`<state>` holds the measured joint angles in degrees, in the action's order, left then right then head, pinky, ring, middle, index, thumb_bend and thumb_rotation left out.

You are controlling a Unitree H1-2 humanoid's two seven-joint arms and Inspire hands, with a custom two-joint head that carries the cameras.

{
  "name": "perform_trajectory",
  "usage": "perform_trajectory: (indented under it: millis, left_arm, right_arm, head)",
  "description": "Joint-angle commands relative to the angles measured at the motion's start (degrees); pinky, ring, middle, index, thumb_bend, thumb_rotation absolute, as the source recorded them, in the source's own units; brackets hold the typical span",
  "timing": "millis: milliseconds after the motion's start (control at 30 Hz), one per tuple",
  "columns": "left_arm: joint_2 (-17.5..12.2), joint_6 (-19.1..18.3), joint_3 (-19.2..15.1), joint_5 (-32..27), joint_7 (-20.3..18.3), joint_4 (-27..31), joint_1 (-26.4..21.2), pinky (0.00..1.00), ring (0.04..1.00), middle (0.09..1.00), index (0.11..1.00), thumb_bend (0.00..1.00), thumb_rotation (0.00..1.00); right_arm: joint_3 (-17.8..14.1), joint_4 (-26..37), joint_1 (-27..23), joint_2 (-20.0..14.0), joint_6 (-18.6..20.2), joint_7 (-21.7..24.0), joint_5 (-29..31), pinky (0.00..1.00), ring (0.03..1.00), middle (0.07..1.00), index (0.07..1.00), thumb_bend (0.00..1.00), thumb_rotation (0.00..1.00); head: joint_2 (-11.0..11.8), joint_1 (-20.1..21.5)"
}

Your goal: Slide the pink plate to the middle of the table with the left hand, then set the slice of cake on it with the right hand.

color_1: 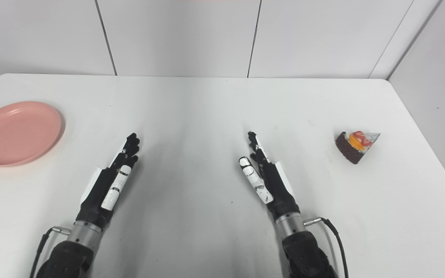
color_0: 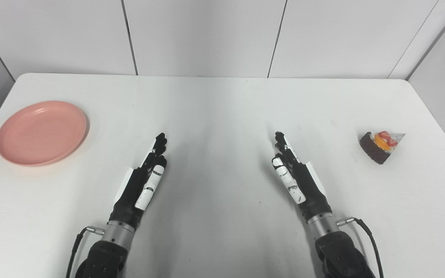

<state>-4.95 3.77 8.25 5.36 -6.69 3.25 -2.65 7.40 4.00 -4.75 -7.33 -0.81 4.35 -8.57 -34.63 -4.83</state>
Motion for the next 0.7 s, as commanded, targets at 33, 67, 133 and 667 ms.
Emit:
perform_trajectory:
  millis: [33,67,133,667]
  left_arm:
    - [0.18,-0.47,0.68,0.29,-0.45,-1.53,1.45,0.96,0.996,1.0,0.996,0.43,1.0]
    - [0.19,-0.5,0.66,0.2,-0.49,-1.53,1.45,0.96,0.996,1.0,0.996,0.44,1.0]
    - [0.14,-0.54,0.68,0.08,-0.63,-1.49,1.45,0.96,0.998,1.0,0.998,0.44,1.0]
    - [0.34,-0.48,0.79,0.29,-0.49,-1.46,1.31,0.96,0.998,1.0,0.996,0.43,1.0]
  right_arm:
    - [0.78,0.03,0.07,-0.02,0.99,1.18,-0.33,0.94,0.978,0.989,0.98,0.37,1.0]
    - [0.82,0.11,0.07,-0.03,1.18,1.18,-0.47,0.94,0.979,0.988,0.979,0.38,1.0]
    - [0.85,0.26,0.07,-0.04,1.44,1.23,-0.61,0.94,0.979,0.987,0.978,0.38,1.0]
    - [0.73,0.55,0.11,-0.11,1.99,1.58,-0.24,0.94,0.978,0.986,0.978,0.37,1.0]
  head:
    - [0.0,-0.1]
    - [0.0,-0.1]
    - [0.0,-0.1]
    - [-0.14,-0.62]
